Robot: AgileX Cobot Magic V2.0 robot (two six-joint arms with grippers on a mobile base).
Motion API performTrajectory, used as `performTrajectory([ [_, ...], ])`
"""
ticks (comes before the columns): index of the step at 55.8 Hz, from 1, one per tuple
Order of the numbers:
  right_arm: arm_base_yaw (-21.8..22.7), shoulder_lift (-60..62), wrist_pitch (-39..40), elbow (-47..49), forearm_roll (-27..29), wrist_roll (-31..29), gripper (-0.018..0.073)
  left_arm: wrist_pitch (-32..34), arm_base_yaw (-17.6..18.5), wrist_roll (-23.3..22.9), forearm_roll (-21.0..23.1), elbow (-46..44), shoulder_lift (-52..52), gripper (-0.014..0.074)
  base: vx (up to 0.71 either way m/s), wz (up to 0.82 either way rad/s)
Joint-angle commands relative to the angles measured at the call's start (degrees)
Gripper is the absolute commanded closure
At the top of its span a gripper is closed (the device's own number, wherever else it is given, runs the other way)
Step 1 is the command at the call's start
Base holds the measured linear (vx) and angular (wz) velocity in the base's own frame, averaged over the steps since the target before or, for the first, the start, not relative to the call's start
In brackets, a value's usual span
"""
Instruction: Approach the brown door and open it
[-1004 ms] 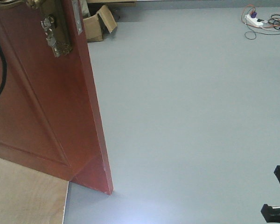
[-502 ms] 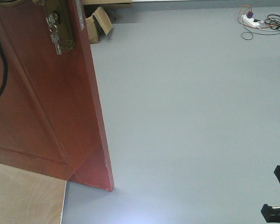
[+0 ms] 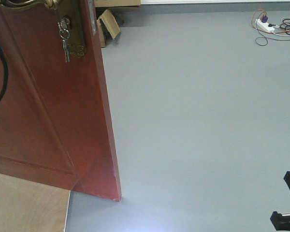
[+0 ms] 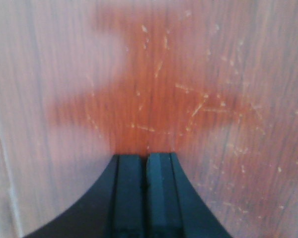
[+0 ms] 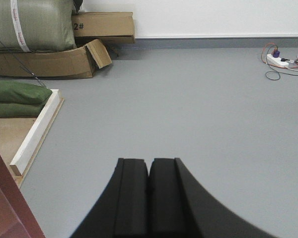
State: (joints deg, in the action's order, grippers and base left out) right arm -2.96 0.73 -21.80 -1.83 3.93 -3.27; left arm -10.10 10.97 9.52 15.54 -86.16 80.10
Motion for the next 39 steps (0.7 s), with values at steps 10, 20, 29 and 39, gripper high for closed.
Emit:
performTrajectory([
  [10, -0.1, 0.3, 4.6, -0.2, -0.4, -0.5, 0.0559, 5.3, 0.4, -0.2, 0.6, -1.7, -1.5, 0.046, 0.12, 0.04],
  [20, -0.1, 0.3, 4.6, -0.2, -0.4, -0.5, 0.0559, 5.3, 0.4, -0.2, 0.6, -1.7, -1.5, 0.046, 0.13, 0.04],
  [29, -0.1, 0.3, 4.6, -0.2, -0.4, -0.5, 0.0559, 5.3, 0.4, -0.2, 0.6, -1.7, -1.5, 0.046, 0.15, 0.05],
  [39, -0.1, 0.3, 4.3, -0.2, -0.4, -0.5, 0.0559, 5.3, 0.4, -0.2, 0.6, -1.7, -1.5, 0.046, 0.16, 0.08],
])
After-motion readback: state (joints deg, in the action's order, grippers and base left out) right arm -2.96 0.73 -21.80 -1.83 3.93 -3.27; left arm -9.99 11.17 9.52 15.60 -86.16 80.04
